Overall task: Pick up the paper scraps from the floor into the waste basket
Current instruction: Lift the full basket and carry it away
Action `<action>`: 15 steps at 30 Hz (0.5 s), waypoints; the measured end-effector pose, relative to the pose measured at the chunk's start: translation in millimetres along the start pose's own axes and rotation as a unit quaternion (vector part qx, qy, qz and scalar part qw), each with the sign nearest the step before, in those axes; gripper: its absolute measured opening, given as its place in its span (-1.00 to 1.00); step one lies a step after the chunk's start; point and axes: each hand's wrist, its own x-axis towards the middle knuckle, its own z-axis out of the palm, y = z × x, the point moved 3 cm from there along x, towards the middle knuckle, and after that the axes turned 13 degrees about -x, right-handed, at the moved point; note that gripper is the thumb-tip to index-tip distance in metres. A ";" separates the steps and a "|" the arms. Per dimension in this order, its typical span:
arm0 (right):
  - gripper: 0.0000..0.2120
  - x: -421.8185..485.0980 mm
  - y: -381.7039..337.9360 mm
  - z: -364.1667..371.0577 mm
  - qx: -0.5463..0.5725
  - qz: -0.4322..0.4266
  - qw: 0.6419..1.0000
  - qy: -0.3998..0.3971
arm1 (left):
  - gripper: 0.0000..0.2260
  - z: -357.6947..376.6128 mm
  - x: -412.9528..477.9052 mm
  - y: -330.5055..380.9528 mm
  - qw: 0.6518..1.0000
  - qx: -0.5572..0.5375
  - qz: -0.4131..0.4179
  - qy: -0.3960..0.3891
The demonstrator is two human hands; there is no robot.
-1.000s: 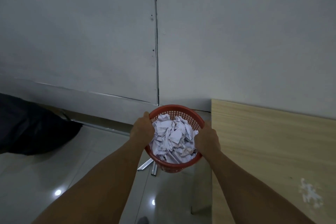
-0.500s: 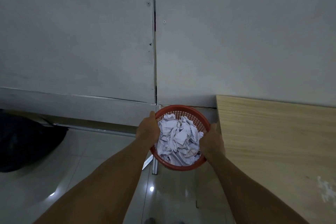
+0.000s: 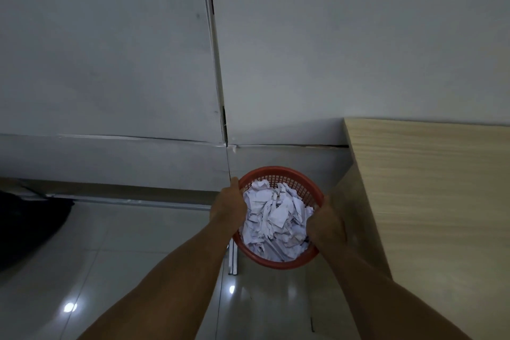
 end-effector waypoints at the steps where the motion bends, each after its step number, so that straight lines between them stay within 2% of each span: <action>1: -0.68 8.3 5.7 17.3 -0.009 -0.013 1.000 0.016 | -0.73 13.0 7.8 -11.7 1.000 0.003 0.000 -0.009; 3: -0.72 22.2 15.8 48.5 -0.007 0.001 1.000 0.030 | -0.73 39.1 23.6 -34.5 1.000 0.009 -0.009 -0.023; 6: -0.67 39.8 27.6 88.9 -0.010 0.041 0.999 0.014 | -0.76 72.6 44.5 -64.0 1.000 0.007 -0.015 -0.027; 15: -0.64 101.2 54.1 211.8 -0.033 0.038 0.998 0.041 | -0.72 161.1 105.9 -152.0 1.000 0.006 -0.007 -0.023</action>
